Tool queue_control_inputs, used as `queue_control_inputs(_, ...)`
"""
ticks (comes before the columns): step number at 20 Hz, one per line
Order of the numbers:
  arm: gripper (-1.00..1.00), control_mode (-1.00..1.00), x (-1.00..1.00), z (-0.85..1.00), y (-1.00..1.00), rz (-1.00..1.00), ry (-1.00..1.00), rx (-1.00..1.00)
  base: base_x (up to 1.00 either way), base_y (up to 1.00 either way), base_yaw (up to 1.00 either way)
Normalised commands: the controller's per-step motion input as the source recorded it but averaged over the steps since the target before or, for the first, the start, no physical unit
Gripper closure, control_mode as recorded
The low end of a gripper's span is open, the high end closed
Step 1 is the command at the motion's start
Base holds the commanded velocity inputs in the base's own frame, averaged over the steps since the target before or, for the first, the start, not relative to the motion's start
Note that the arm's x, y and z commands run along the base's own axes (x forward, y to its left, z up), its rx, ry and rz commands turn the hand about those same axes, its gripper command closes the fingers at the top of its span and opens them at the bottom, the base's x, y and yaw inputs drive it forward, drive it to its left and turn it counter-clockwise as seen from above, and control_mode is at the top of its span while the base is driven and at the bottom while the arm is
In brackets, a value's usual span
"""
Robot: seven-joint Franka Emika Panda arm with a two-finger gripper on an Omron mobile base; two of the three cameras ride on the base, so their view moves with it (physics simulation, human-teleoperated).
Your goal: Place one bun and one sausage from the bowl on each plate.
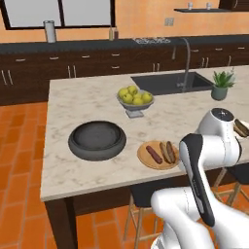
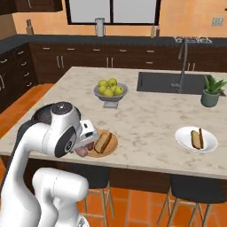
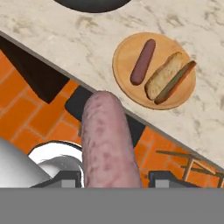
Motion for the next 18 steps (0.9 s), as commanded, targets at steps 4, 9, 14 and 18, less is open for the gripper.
queue_control_inputs(4,1.0,1.0,0.0,0.0,0.0,0.0,0.0,0.0,0.31,-1.0,0.0)
queue_control_inputs(9,1.0,1.0,0.0,0.0,0.0,0.0,0.0,0.0,0.55,-0.94,0.0)
queue_control_inputs(14,1.0,1.0,0.0,0.0,0.0,0.0,0.0,0.0,0.34,-1.0,-0.02)
queue_control_inputs(18,1.0,1.0,0.0,0.0,0.0,0.0,0.0,0.0,-0.09,-1.0,-0.21)
